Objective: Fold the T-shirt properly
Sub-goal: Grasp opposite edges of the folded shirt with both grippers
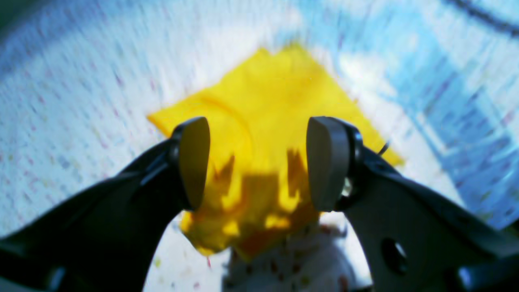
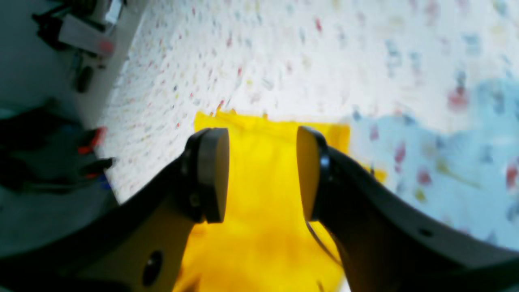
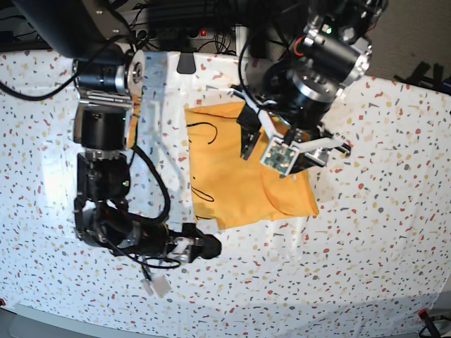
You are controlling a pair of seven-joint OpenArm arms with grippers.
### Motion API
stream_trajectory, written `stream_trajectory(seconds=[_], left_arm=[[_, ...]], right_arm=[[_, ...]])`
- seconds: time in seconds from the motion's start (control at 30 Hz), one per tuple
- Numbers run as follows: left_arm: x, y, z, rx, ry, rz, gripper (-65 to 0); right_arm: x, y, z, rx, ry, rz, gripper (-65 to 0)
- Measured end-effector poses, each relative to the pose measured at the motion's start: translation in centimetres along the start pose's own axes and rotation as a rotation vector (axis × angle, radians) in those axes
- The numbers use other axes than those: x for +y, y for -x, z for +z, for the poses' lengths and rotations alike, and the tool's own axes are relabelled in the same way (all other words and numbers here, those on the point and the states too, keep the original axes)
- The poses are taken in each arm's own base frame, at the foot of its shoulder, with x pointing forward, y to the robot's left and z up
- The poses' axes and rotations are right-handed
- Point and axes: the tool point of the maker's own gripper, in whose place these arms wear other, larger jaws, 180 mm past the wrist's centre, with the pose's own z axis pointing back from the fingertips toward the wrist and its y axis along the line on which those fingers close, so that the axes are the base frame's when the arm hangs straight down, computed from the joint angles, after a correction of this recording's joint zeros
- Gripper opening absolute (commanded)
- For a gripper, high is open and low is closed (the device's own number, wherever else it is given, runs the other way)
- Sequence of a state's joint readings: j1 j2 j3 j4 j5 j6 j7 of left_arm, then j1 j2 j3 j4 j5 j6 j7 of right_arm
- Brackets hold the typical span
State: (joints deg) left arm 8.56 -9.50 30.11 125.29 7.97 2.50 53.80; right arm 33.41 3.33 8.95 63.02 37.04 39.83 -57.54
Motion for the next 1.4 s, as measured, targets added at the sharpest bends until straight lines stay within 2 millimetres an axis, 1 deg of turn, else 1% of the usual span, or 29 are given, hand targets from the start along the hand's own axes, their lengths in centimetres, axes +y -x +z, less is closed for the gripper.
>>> stream_trajectory(seconds=[0.07, 0.1, 0.17, 0.2, 0.27, 0.3, 0.33, 0.4, 0.47, 0.5, 0.6, 0.7, 0.8, 0.87, 0.97, 1.07, 1.2, 1.33, 1.4], left_arm=[[-0.2, 3.2, -1.7, 0.099, -0.002, -0.011, -28.3], [-0.3, 5.0, -2.5, 0.157, 0.001, -0.015, -28.3], [-0.9, 7.9, -3.8, 0.248, 0.017, -0.007, -28.3], [-1.4, 9.0, -4.2, 0.287, 0.031, 0.006, -28.3], [-3.0, 11.3, -4.2, 0.386, 0.084, 0.054, -28.3], [-3.8, 12.0, -4.1, 0.421, 0.111, 0.08, -28.3], [-4.6, 12.4, -3.9, 0.433, 0.136, 0.103, -28.3], [-5.5, 12.6, -3.7, 0.423, 0.163, 0.104, -28.3], [-5.8, 12.9, -3.4, 0.432, 0.175, 0.098, -28.3], [-5.8, 13.0, -3.4, 0.435, 0.173, 0.095, -28.3], [-4.6, 12.6, -3.8, 0.403, 0.127, 0.042, -28.3], [-3.9, 12.9, -3.7, 0.408, 0.103, 0.017, -28.3], [-3.7, 13.1, -3.7, 0.409, 0.101, 0.01, -28.3], [-3.5, 12.8, -3.9, 0.383, 0.095, 0.003, -28.3], [-3.0, 13.4, -4.6, 0.389, 0.074, -0.027, -28.3], [-2.8, 14.0, -5.8, 0.397, 0.078, -0.03, -28.3], [-1.8, 13.5, -8.3, 0.372, 0.067, -0.052, -28.3], [-0.2, 12.9, -10.3, 0.371, 0.041, -0.073, -28.3], [0.4, 12.5, -11.0, 0.365, 0.037, -0.086, -28.3]], right_arm=[[-0.1, 0.3, -1.1, 0.011, 0.058, 0.065, -39.2], [-0.3, 0.7, -1.4, 0.031, 0.086, 0.097, -39.2], [-0.7, 1.3, -2.0, 0.053, 0.122, 0.144, -39.2], [-0.8, 1.3, -2.3, 0.049, 0.131, 0.161, -39.2], [-1.1, 2.1, -3.1, 0.073, 0.147, 0.196, -39.2], [-1.3, 2.9, -3.6, 0.098, 0.154, 0.209, -39.2], [-1.5, 4.0, -4.1, 0.126, 0.161, 0.218, -39.2], [-2.4, 6.8, -4.9, 0.207, 0.178, 0.232, -39.2], [-2.9, 9.4, -5.4, 0.266, 0.181, 0.228, -39.2], [-3.0, 10.0, -5.6, 0.271, 0.176, 0.218, -39.2], [-4.0, 10.8, -5.1, 0.328, 0.2, 0.242, -39.2], [-4.1, 11.1, -4.4, 0.366, 0.188, 0.205, -39.2], [-4.2, 11.1, -3.1, 0.359, 0.163, 0.148, -39.2], [-4.9, 11.3, -1.9, 0.372, 0.183, 0.163, -39.2], [-5.5, 11.8, -0.4, 0.39, 0.212, 0.188, -39.2], [-5.5, 12.9, 0.6, 0.39, 0.219, 0.2, -39.2], [-5.9, 14.4, 2.3, 0.395, 0.234, 0.215, -39.2], [-6.6, 15.1, 4.3, 0.374, 0.253, 0.174, -39.2], [-7.4, 15.2, 5.6, 0.365, 0.285, 0.149, -39.2]])
